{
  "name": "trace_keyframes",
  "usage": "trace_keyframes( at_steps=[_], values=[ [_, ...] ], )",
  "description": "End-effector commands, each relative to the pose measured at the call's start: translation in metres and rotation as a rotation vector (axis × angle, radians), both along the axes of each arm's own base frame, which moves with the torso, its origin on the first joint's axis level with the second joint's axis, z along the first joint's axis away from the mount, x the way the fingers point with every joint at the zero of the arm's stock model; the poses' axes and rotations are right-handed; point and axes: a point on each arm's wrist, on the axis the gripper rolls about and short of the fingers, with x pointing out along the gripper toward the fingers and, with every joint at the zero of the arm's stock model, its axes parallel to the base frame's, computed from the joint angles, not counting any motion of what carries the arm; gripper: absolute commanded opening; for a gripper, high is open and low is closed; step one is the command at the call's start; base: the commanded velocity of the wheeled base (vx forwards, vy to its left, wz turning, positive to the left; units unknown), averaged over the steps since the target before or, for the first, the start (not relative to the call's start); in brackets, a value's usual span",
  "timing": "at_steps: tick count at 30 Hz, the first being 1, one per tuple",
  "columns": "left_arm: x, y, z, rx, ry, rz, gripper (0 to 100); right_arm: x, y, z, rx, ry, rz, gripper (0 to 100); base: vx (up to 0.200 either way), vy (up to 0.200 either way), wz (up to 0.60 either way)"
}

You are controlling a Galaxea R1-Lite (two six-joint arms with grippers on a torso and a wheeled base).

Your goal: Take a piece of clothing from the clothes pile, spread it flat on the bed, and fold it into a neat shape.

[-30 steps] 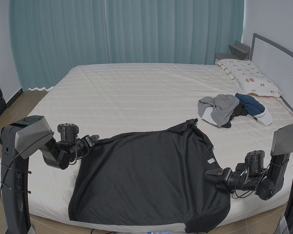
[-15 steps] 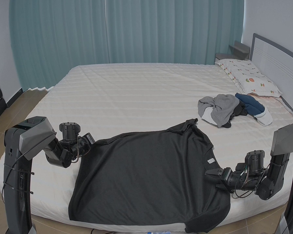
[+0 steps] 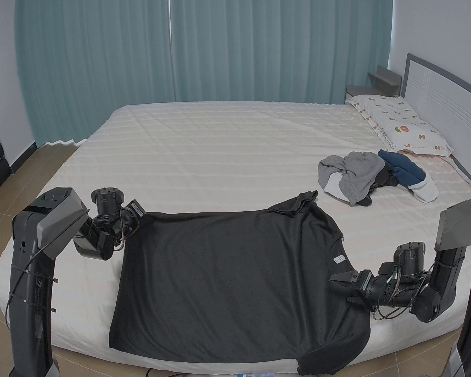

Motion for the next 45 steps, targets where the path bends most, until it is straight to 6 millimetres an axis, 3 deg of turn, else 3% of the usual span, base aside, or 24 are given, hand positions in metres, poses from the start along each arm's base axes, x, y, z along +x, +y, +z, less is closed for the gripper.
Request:
trace_keyframes(
  at_steps=[1, 21, 37, 45],
  values=[
    [0.011, 0.005, -0.018, 0.009, 0.001, 0.033, 0, 0.0, 0.0, 0.0, 0.0, 0.002, 0.001, 100, 0.0, 0.0, 0.0],
    [0.02, 0.011, -0.026, 0.026, -0.016, 0.092, 0, 0.0, 0.0, 0.0, 0.001, 0.002, 0.0, 100, 0.0, 0.0, 0.0],
    [0.025, 0.033, -0.023, 0.026, -0.04, 0.138, 0, -0.001, 0.0, 0.0, 0.001, 0.003, 0.002, 100, 0.0, 0.0, 0.0],
    [0.024, 0.034, -0.025, 0.027, -0.023, 0.139, 0, 0.0, 0.0, 0.0, 0.001, 0.002, 0.0, 100, 0.0, 0.0, 0.0]
  ],
)
